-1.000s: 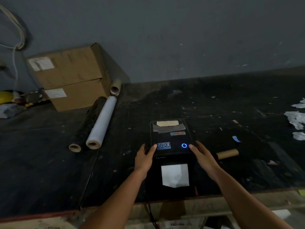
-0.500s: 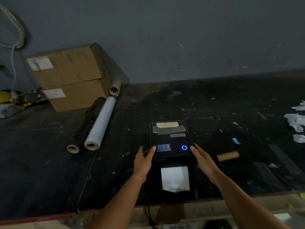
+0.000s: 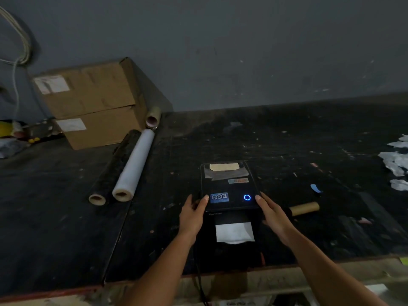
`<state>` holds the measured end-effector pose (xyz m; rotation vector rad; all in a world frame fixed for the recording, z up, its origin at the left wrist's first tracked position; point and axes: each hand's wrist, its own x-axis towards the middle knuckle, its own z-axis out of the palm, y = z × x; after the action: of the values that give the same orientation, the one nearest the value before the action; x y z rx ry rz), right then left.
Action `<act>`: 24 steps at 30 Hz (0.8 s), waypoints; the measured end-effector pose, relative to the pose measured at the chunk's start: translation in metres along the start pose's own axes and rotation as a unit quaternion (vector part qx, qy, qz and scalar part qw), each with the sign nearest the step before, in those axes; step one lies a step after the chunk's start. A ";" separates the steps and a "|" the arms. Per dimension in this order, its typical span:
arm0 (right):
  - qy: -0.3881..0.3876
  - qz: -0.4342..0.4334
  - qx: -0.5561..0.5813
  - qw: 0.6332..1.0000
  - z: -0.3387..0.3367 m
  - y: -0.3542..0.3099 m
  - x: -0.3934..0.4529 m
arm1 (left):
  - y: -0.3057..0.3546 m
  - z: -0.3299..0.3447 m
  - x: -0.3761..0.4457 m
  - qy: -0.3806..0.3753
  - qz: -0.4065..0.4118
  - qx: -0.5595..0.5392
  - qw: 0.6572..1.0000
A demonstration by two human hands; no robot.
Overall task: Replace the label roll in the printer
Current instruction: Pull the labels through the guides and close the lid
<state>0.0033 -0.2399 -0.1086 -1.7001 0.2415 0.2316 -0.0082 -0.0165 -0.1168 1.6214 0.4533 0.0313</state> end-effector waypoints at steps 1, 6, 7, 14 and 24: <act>0.003 -0.001 0.001 1.000 0.000 0.000 0.000 | -0.001 0.000 0.001 0.001 0.002 0.003 1.000; 0.005 0.001 0.010 1.000 0.000 -0.002 -0.002 | -0.002 0.000 0.003 0.004 0.006 0.016 1.000; 0.006 0.003 0.012 1.000 0.000 -0.003 -0.003 | -0.002 0.000 0.003 0.004 0.004 0.017 1.000; 0.003 0.006 0.028 1.000 0.001 -0.006 -0.006 | -0.002 -0.001 0.004 0.005 -0.004 0.011 1.000; -0.010 0.000 0.021 1.000 -0.001 -0.008 -0.008 | -0.002 -0.002 0.005 -0.005 -0.006 0.012 1.000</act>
<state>-0.0023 -0.2395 -0.0987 -1.6553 0.2306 0.2414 -0.0050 -0.0127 -0.1193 1.6413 0.4578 0.0092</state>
